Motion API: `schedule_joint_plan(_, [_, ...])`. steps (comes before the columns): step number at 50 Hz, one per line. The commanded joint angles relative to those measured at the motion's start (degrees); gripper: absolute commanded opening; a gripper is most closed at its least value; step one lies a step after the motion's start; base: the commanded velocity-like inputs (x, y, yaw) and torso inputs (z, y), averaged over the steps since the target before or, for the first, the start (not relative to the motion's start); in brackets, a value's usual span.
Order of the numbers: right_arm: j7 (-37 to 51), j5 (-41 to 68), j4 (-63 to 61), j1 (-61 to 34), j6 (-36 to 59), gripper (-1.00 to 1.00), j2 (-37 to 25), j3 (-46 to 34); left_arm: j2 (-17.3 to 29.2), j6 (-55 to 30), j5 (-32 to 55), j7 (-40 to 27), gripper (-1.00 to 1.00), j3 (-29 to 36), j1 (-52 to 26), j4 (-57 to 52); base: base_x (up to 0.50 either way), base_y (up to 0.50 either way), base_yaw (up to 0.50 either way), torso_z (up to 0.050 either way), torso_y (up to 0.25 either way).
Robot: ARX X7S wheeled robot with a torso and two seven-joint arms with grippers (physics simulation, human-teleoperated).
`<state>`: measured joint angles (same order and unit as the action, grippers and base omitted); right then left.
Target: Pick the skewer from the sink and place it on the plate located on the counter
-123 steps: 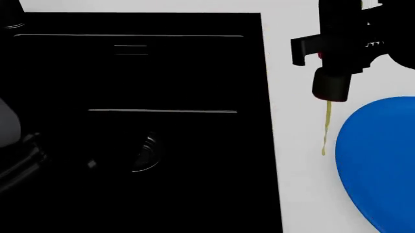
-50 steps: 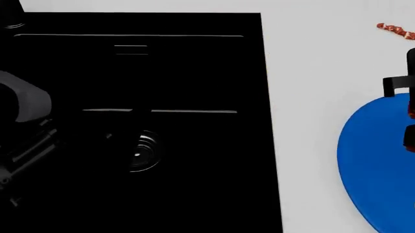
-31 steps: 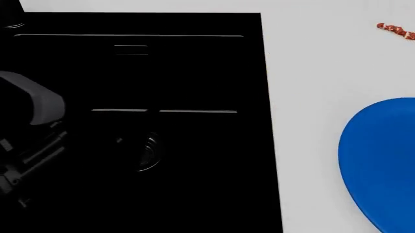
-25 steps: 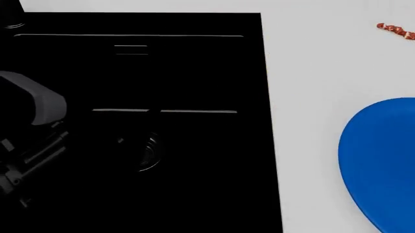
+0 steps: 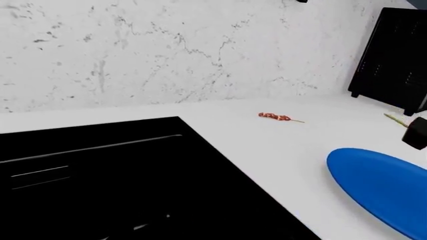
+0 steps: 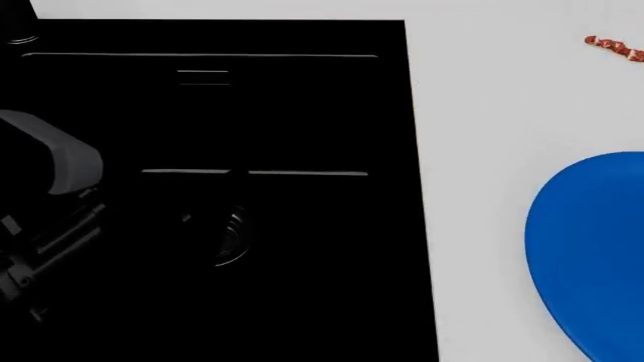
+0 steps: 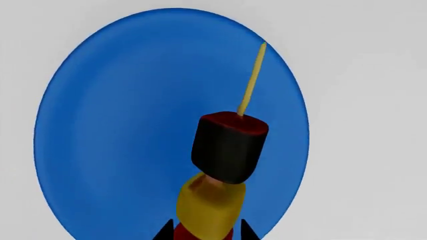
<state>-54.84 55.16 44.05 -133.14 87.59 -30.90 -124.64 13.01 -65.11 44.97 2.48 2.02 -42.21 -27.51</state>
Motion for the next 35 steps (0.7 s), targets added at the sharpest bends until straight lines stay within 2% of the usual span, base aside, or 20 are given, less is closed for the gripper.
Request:
schedule_joint_plan(1, [4.89,3.37,4.31,3.61,-1.9,-1.0,3.24,-1.5,0.37,0.12,0.33,0.04,1.0,-0.37,0.17,-0.66,0.0,0.0,0.0,0.0,0.0])
schedule_joint_plan(17, [-5.21,-0.29,16.04,11.2,-7.88,-1.0,8.72,-6.2,0.81,0.66,1.02,-0.26,1.0,-0.54,0.22,-0.43,0.0,0.0,0.0,0.0,0.0])
schedule_joint_plan(30, [-16.62,-5.04,29.72,19.13,-13.89,-1.0,13.62,-10.71,1.3,0.8,2.23,-0.63,1.0,-1.5,0.53,-1.05,0.0,0.0,0.0,0.0,0.0])
schedule_joint_plan(35, [-17.58,-6.8,30.75,20.19,-13.87,-1.0,13.9,-9.48,1.44,0.94,2.48,-0.69,1.0,-1.52,0.61,-1.13,0.0,0.0,0.0,0.0,0.0])
